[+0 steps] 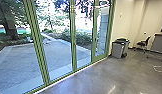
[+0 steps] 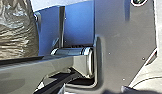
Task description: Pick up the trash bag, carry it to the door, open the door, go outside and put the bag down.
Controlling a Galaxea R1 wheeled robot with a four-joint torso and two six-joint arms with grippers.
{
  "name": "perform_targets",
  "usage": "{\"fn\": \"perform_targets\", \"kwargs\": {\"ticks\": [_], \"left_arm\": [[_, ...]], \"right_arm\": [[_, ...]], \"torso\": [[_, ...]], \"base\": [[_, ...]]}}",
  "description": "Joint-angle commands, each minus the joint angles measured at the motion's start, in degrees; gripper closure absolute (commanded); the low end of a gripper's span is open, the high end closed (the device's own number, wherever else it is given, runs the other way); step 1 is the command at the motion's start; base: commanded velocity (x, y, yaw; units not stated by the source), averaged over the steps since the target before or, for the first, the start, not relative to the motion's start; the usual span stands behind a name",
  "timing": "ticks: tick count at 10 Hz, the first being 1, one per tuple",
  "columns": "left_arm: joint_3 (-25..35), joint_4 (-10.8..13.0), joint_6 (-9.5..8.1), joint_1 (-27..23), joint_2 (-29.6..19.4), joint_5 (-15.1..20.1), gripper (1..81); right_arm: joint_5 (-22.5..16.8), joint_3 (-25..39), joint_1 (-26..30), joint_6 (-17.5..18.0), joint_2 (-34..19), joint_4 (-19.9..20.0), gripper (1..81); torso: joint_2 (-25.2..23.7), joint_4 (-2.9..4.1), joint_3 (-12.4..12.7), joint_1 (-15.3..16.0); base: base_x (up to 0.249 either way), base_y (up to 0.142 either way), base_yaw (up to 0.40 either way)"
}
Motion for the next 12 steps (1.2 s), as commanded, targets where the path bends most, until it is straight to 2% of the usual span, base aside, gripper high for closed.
{"fn": "perform_targets", "kwargs": {"ticks": [1, 12], "left_arm": [[-0.08, 0.2, 0.25, -3.5, -0.14, 3.71, 81.1], [-0.08, 0.2, 0.25, -3.5, -0.41, 3.71, 81.1]], "right_arm": [[-3.65, 1.02, 2.89, -0.8, 1.62, -0.53, 1.0], [-3.65, 1.02, 2.72, -0.8, 1.62, -0.44, 1.0]], "torso": [[0.0, 0.0, 0.0, 0.0], [0.0, 0.0, 0.0, 0.0]], "base": [[0.0, 0.0, -0.213], [0.0, 0.0, -0.16]]}}
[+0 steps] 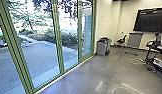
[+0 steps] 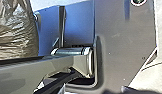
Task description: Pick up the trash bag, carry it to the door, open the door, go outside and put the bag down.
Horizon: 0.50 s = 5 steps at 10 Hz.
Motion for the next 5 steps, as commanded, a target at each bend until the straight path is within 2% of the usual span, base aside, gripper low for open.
{"fn": "perform_targets", "kwargs": {"ticks": [1, 3, 5], "left_arm": [[-0.08, 0.2, 0.25, -3.66, -0.4, 3.63, 81.1], [-0.08, 0.2, 0.25, -3.65, -0.4, 3.63, 81.1], [-0.52, 0.2, 0.25, -3.57, -0.57, 3.63, 81.1]], "right_arm": [[-3.79, 1.15, 2.88, -0.95, 1.51, -0.57, 1.0], [-3.79, 1.16, 2.97, -0.95, 1.51, -0.57, 1.0], [-3.79, 1.16, 3.06, -0.95, 1.68, -0.57, 1.0]], "torso": [[0.0, 0.0, 0.0, 0.0], [0.0, 0.0, 0.0, 0.0], [0.0, 0.0, 0.0, 0.0]], "base": [[0.0, 0.0, -0.123], [0.0, 0.0, -0.105], [0.0, 0.0, 0.0]]}}
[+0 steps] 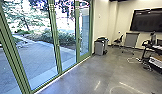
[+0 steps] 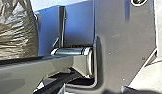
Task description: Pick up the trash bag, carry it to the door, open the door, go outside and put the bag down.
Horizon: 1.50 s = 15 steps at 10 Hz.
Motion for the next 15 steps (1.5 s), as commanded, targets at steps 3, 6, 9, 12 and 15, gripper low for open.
{"fn": "perform_targets", "kwargs": {"ticks": [3, 6, 9, 12, 15], "left_arm": [[-0.43, 0.28, 0.34, -3.53, -0.31, 3.86, 81.1], [-0.43, 0.2, 0.25, -3.52, -0.48, 3.77, 81.1], [-0.43, 0.28, 0.34, -3.52, -0.48, 3.68, 81.1], [-0.43, 0.9, 0.34, -3.53, -0.22, 3.68, 81.1], [-0.43, 0.9, 0.34, -3.6, -0.31, 3.68, 81.1]], "right_arm": [[-3.65, 1.14, 2.89, -0.8, 1.66, -0.53, 1.0], [-3.65, 1.14, 2.89, -0.8, 1.57, -0.53, 1.0], [-3.65, 1.14, 2.89, -0.8, 1.66, -0.53, 1.0], [-3.65, 1.14, 2.89, -0.8, 1.58, -0.53, 1.0], [-3.65, 1.14, 2.89, -0.8, 1.57, -0.53, 1.0]], "torso": [[0.0, 0.0, 0.0, 0.0], [0.0, 0.0, 0.0, 0.0], [0.0, 0.0, 0.0, 0.0], [-0.06, 0.0, 0.02, -0.15], [-0.02, 0.0, 0.02, -0.13]], "base": [[0.0, 0.0, 0.0], [0.0, 0.0, 0.0], [0.0, 0.0, 0.0], [0.089, 0.0, 0.0], [0.101, 0.0, 0.0]]}}
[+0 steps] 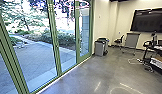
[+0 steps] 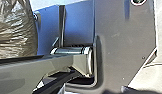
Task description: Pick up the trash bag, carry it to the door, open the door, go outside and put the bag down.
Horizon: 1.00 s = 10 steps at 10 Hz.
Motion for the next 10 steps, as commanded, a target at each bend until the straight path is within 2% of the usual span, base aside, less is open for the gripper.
{"fn": "perform_targets", "kwargs": {"ticks": [1, 9, 10], "left_arm": [[-0.13, 0.27, 0.26, -3.48, -0.32, 3.75, 81.1], [-0.13, 0.27, 0.34, -3.48, -0.41, 3.4, 81.1], [-0.13, 0.27, 0.25, -3.48, -0.41, 2.52, 81.1]], "right_arm": [[-3.46, 1.18, 2.94, -0.8, 1.55, -0.53, 1.0], [-3.46, 1.0, 2.94, -0.8, 1.55, -0.53, 1.0], [-3.46, 1.0, 2.94, -0.8, 1.55, -0.53, 1.0]], "torso": [[0.0, 0.0, 0.0, 0.0], [0.02, 0.0, 0.0, 0.0], [0.0, 0.0, 0.0, 0.0]], "base": [[0.101, 0.0, 0.0], [0.133, 0.0, 0.0], [0.146, 0.0, 0.0]]}}
